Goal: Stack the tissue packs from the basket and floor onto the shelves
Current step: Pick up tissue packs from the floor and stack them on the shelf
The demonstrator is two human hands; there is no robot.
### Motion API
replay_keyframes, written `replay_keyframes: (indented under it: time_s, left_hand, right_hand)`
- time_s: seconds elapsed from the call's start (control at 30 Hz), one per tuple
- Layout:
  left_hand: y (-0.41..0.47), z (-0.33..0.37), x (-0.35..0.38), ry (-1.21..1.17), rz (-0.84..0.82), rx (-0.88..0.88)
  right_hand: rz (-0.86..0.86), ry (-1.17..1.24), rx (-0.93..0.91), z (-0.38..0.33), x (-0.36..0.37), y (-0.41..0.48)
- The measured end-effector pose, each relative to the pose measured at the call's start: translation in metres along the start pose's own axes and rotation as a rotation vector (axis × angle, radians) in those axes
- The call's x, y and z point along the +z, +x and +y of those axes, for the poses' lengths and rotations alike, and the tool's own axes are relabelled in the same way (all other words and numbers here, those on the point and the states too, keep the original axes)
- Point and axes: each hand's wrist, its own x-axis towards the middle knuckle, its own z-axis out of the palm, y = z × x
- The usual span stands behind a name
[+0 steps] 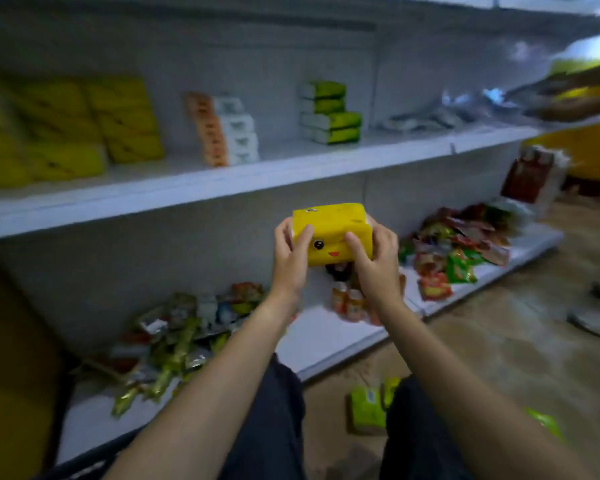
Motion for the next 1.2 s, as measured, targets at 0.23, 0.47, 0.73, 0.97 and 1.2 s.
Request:
replay_keyframes:
  time_s: [0.23,0.47,0.73,0.97,1.2]
  left_hand:
    - [0.045,0.117,-0.143,0.188,0.265,0.212]
    - [0.121,0.198,-0.262,0.740,0.408,0.294]
    - [0.227,0.222,-0.331,0.949,0.351,0.242]
    - [0.283,0.198,-0.349,1.081,0.233,0.246]
    - [0.286,0.170,-0.353,1.644,0.529,0.830]
  right_hand:
    - [-0.284,0.179,-0.308,-0.112,0.150,0.018]
    - [-0.512,0.076,-0.640,-0.181,0.274,0.054]
    - [-0.590,0.003,-0.519,-0.202,0.393,0.101]
    - [-0.601,-0.025,-0.394,-0.175,0.451,0.137]
    - [-0.390,-0.108,-0.555,-0.161,0.462,0.137]
